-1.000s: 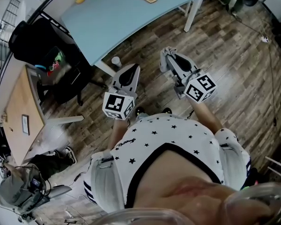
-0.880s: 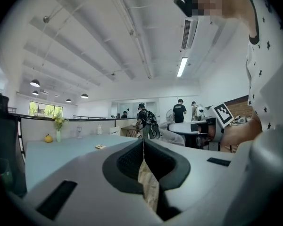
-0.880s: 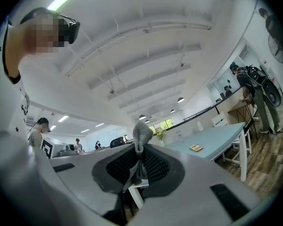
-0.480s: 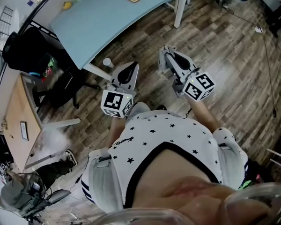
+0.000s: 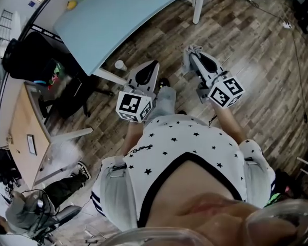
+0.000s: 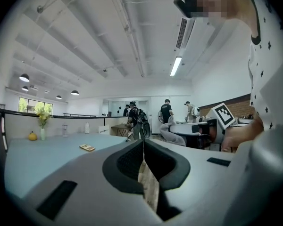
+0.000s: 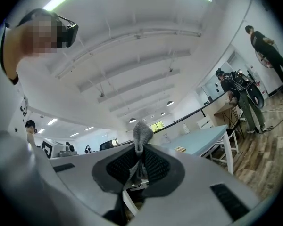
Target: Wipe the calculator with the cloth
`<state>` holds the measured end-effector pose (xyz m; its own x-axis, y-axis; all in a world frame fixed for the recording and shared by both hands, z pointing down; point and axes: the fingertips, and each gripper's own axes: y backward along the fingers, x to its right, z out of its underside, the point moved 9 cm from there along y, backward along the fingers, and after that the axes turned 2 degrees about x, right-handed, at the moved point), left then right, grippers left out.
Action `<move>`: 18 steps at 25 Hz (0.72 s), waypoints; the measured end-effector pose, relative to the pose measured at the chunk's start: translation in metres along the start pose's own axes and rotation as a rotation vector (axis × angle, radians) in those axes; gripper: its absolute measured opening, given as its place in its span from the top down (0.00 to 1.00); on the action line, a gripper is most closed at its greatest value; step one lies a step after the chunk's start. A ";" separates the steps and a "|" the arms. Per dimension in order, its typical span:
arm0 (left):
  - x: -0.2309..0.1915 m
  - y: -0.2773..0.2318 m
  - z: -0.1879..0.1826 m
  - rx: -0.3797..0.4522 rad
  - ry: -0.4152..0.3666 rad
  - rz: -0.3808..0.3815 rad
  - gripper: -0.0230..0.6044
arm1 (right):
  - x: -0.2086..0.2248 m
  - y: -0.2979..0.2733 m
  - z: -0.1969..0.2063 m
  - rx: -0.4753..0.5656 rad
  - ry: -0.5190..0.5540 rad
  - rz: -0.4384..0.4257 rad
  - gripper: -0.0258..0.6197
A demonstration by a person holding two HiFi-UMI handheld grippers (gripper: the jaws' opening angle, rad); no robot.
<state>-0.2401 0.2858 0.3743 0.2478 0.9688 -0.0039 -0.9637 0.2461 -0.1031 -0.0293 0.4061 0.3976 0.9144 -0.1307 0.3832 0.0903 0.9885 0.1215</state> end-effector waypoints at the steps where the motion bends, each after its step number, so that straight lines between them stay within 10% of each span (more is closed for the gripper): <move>1: -0.004 -0.005 0.001 0.001 0.006 0.002 0.91 | 0.003 -0.002 -0.001 0.000 0.001 0.007 0.89; 18: -0.072 -0.097 -0.003 0.031 0.028 0.085 0.91 | 0.070 -0.064 -0.020 -0.013 0.027 0.100 0.89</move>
<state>-0.1636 0.1923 0.3820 0.1676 0.9851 -0.0390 -0.9839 0.1646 -0.0704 0.0365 0.3356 0.3979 0.9292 -0.0297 0.3684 0.0035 0.9974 0.0716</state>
